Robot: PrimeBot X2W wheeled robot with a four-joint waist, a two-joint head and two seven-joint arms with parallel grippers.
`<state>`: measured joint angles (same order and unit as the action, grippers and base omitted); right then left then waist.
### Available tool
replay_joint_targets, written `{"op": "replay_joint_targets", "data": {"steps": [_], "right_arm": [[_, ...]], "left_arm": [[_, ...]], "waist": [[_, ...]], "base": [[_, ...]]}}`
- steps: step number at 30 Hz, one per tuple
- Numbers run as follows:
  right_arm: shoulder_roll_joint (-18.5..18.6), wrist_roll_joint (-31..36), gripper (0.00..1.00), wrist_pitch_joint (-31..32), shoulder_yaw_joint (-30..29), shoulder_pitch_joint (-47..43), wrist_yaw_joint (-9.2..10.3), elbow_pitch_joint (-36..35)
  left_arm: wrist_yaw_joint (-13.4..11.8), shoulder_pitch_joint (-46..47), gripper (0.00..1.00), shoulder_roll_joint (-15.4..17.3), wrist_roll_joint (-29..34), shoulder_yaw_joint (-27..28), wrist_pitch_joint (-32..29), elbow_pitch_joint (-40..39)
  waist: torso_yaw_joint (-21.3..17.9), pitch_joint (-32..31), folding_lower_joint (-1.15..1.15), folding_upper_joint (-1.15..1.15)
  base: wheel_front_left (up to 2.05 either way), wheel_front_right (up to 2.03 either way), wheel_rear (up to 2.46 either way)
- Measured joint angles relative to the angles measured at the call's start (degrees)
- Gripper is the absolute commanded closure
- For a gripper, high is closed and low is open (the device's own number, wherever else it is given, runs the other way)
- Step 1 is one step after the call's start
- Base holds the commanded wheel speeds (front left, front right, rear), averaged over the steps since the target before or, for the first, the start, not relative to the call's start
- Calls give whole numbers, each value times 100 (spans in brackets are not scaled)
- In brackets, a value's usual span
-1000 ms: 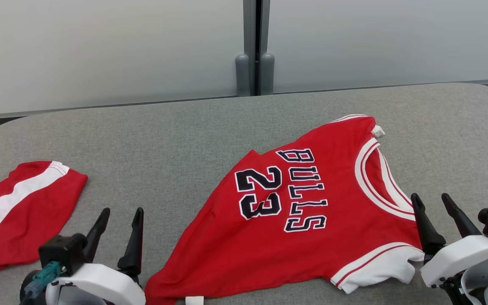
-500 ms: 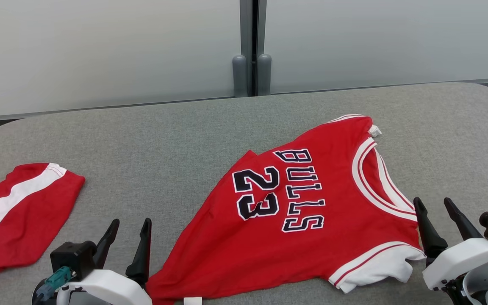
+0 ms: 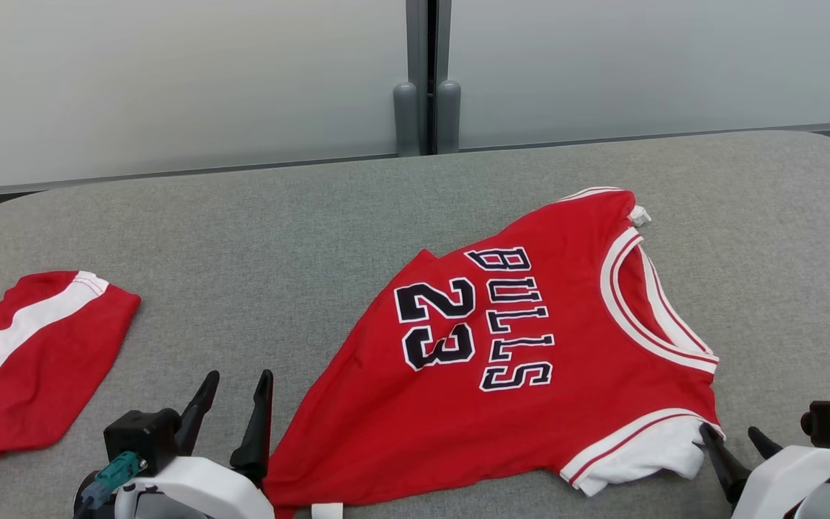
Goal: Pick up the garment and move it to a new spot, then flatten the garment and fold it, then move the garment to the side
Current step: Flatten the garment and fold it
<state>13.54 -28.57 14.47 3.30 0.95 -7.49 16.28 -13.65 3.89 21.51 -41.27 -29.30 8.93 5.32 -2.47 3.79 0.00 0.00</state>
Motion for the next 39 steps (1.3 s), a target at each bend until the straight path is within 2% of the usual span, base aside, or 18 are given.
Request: {"op": "replay_joint_targets", "data": {"steps": [5, 11, 12, 13, 15, 16, 23, 30, 33, 39], "right_arm": [[-180, -167, 0, 285, 54, 35, 0, 136], [-256, -434, 0, 182, 122, 151, 0, 296], [-259, -521, 33, 162, 120, 157, 0, 322], [-258, -606, 55, 162, 121, 176, 0, 363], [-245, -683, 69, 142, 137, 208, 0, 456], [-241, -728, 99, 116, 144, 211, 0, 490], [-210, -1053, 100, -225, 260, 316, 0, 517], [-22, -1435, 100, -546, 501, 606, 0, 66], [108, -1436, 100, -548, 678, 886, 0, 32], [129, -1562, 100, -488, 1105, 1755, 0, 248]], "left_arm": [[34, 81, 0, -23, 1, -53, -8, 69], [69, 120, 0, -21, 1, -104, -33, 127], [75, 121, 0, -21, 1, -110, -34, 136], [75, 124, 0, -22, 0, -115, -48, 147], [89, 132, 0, -21, -1, -129, -67, 168], [92, 136, 0, -20, -2, -136, -71, 178], [107, 142, 0, -2, -19, -169, -110, 222], [160, 192, 0, -31, -27, -242, -126, 276], [208, 273, 0, -78, -27, -287, -125, 309], [259, 420, 0, -185, -26, -333, -74, 454]], "waist": [[48, 34, 0, 0], [158, 39, 0, 0], [171, 41, 0, 0], [183, 43, 0, 0], [206, 47, 0, 0], [216, 46, 0, 0], [242, 11, 0, 0], [309, 19, 0, 0], [419, 71, 0, 0], [747, 256, 0, 0]], "base": [[0, 0, 0], [0, 0, 0], [0, 0, 0], [0, 0, 0], [0, 0, 0], [0, 0, 0], [0, 0, 0], [0, 0, 0], [0, 0, 0], [0, 0, 0]]}}
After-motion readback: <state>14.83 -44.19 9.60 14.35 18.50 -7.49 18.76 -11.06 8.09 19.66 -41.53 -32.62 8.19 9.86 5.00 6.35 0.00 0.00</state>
